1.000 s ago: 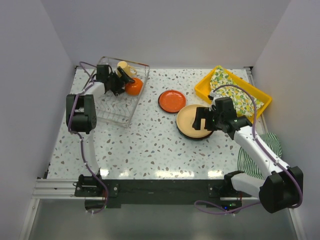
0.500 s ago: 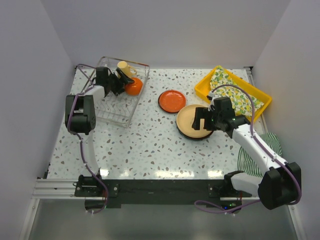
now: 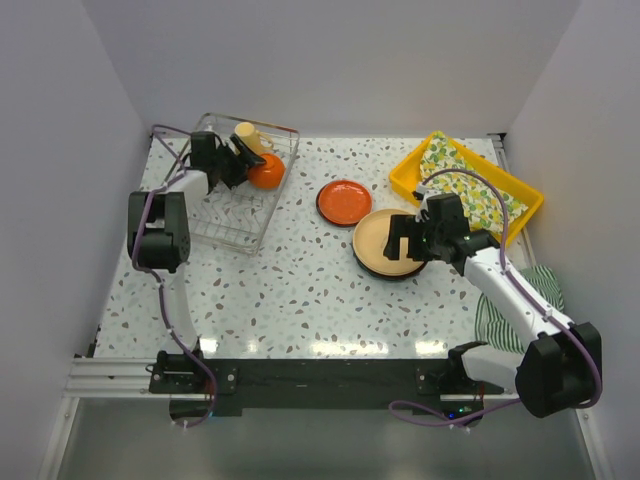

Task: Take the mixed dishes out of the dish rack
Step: Pick up the bowl from the dish rack.

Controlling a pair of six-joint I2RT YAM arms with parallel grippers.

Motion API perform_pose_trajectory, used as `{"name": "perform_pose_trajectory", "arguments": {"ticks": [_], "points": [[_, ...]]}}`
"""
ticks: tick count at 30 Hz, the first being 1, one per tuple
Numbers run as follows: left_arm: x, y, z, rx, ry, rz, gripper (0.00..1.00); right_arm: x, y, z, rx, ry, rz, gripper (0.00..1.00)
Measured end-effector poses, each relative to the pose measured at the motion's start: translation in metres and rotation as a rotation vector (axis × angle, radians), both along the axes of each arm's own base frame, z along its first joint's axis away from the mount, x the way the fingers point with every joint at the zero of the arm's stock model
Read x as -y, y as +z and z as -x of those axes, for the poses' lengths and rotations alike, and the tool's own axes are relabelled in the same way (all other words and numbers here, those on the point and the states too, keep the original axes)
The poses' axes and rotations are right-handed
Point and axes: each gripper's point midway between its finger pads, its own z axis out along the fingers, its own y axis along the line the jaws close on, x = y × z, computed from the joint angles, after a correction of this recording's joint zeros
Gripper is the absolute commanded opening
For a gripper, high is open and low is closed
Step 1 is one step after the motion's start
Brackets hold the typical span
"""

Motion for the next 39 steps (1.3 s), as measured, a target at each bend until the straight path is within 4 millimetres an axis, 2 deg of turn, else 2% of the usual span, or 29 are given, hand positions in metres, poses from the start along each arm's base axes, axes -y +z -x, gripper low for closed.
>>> {"name": "perform_pose_trajectory", "arguments": {"ticks": [2,12,17,28,39], "points": [[-0.001,0.003,0.000,0.004,0.000,-0.005,0.47,0.000,0.000,0.000,0.000,0.001,-0.001,0.98],[0.000,0.016,0.006,0.008,-0.009,-0.013,0.19,-0.001,0.001,0.000,0.003,0.003,-0.005,0.98],[-0.001,0.021,0.009,0.010,-0.015,-0.021,0.13,-0.001,0.001,-0.001,0.007,0.003,-0.006,0.98],[-0.004,0.057,0.019,0.073,-0.055,-0.087,0.11,-0.002,0.009,-0.002,0.034,0.007,-0.019,0.98],[-0.008,0.111,0.041,0.208,-0.145,-0.302,0.10,-0.015,0.031,-0.010,0.088,0.041,-0.079,0.98]]}}
